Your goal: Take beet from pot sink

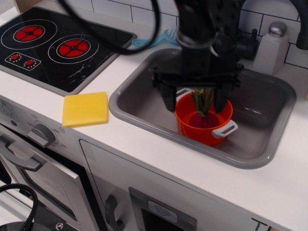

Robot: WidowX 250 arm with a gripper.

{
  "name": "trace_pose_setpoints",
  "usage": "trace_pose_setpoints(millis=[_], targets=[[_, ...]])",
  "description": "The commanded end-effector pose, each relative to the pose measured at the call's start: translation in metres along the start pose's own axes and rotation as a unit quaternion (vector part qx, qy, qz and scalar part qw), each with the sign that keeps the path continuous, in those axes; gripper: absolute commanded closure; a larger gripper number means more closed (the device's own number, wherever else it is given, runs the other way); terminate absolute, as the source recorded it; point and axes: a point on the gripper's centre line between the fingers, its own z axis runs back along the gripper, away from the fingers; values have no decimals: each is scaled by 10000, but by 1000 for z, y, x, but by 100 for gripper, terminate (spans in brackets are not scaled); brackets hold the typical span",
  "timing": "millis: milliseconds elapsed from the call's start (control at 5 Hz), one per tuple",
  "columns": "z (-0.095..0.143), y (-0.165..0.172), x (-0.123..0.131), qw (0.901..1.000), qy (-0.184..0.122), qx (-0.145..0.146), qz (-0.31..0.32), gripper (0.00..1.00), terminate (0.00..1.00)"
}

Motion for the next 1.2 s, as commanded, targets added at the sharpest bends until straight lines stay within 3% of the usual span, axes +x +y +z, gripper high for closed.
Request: trace_pose_setpoints(millis=[0, 400, 600, 1000], targets=[[2, -21, 39, 9971, -630, -309, 306, 0, 0], [-14, -27, 66, 9949, -717, -52, 709, 0, 0], [-22, -25, 68, 9938, -792, 269, 738, 0, 0], [-29, -19, 59, 9961, -547, 479, 506, 0, 0]])
